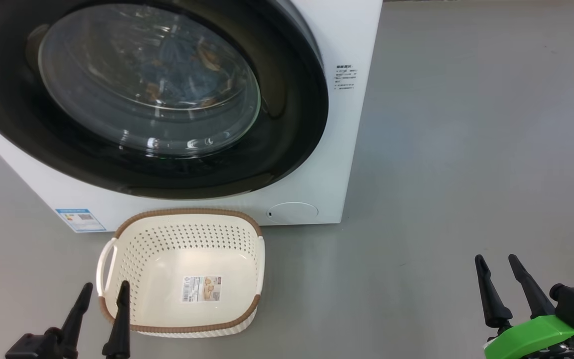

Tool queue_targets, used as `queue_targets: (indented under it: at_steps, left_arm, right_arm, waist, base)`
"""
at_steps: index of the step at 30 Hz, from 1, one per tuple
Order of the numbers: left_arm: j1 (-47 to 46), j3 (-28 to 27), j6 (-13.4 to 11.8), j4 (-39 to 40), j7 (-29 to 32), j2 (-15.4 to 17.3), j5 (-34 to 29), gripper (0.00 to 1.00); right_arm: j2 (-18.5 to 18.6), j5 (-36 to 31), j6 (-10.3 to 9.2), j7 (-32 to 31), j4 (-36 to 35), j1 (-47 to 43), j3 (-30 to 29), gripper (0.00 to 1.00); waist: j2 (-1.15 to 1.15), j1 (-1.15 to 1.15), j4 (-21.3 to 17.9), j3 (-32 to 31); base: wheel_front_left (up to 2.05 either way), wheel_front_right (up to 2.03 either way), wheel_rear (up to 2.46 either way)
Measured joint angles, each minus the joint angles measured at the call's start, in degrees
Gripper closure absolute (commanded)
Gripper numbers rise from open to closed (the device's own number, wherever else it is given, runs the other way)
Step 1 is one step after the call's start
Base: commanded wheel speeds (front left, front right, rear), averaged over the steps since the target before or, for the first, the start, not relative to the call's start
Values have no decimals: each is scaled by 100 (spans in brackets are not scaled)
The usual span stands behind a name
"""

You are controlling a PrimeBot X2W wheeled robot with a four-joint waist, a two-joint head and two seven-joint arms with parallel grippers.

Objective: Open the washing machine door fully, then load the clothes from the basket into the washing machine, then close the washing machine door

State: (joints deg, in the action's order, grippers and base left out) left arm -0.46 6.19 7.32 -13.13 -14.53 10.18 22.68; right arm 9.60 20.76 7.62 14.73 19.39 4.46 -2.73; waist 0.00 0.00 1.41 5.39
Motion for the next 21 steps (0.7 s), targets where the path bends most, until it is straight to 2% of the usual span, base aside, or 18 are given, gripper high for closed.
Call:
queue_targets:
  at_steps: [21]
  left_arm:
    - [1, -130, 0, 0, 0, -102, -1, 0]
  right_arm:
    - [-36, -35, 0, 0, -25, -6, -81, 0]
  waist:
    - [0, 0, -41, 16]
  base:
    - [0, 0, 0]
